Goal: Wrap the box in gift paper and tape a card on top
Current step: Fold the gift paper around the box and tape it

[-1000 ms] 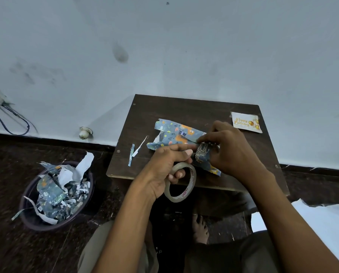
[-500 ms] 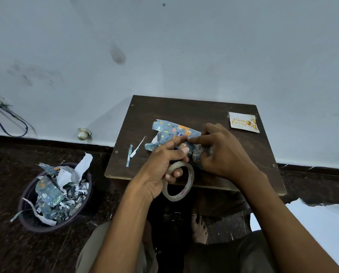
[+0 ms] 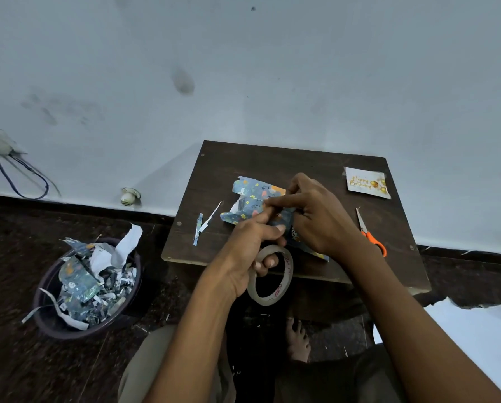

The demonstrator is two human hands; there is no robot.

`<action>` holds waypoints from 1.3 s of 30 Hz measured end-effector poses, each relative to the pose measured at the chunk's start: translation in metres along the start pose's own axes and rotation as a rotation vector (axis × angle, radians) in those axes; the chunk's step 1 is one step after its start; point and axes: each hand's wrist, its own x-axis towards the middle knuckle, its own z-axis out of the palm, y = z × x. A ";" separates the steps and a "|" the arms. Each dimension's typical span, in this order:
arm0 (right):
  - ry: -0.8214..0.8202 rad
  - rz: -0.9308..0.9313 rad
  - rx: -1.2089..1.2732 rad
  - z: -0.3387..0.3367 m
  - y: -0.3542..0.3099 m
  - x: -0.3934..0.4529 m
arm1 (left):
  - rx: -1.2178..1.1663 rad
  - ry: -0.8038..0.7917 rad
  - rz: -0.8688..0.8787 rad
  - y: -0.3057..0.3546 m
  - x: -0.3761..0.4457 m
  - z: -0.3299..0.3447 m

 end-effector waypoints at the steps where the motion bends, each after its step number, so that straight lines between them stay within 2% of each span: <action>1: -0.012 0.014 -0.015 -0.001 -0.001 0.001 | -0.006 0.000 -0.005 0.000 0.001 0.000; 4: -0.051 0.052 -0.005 -0.001 -0.003 0.006 | -0.008 0.005 -0.015 -0.001 0.002 -0.002; 9: -0.090 0.118 0.198 0.004 0.007 0.013 | -0.017 -0.001 -0.027 0.001 0.000 -0.001; 13: 0.064 0.159 0.575 0.007 0.013 0.005 | -0.031 0.005 -0.035 0.002 0.001 -0.002; 14: 0.115 0.162 0.607 0.004 0.013 0.001 | -0.038 0.006 -0.039 0.002 0.001 -0.002; 16: 0.198 0.160 0.476 0.000 0.021 -0.009 | -0.045 0.003 -0.045 0.002 0.001 -0.004; 18: 0.233 0.129 0.215 -0.008 0.028 -0.018 | -0.040 -0.003 -0.052 0.004 0.001 -0.005; 19: 0.210 0.111 0.152 -0.013 0.030 -0.021 | -0.036 -0.007 -0.056 0.005 0.001 -0.006; 23: -0.063 0.086 0.057 -0.017 0.025 -0.029 | -0.017 -0.039 -0.056 0.008 -0.001 -0.008; 25: -0.065 0.101 -0.037 -0.011 0.023 -0.027 | -0.023 -0.056 -0.034 0.010 -0.003 -0.010; 28: 0.016 0.122 -0.043 -0.004 0.017 -0.023 | -0.061 -0.090 0.046 0.015 -0.008 -0.014; 32: 0.026 0.099 -0.063 -0.001 0.012 -0.023 | -0.115 -0.137 0.139 0.019 -0.008 -0.013; 39: -0.030 0.082 -0.116 -0.003 0.011 -0.026 | -0.158 -0.170 0.128 0.020 -0.008 -0.011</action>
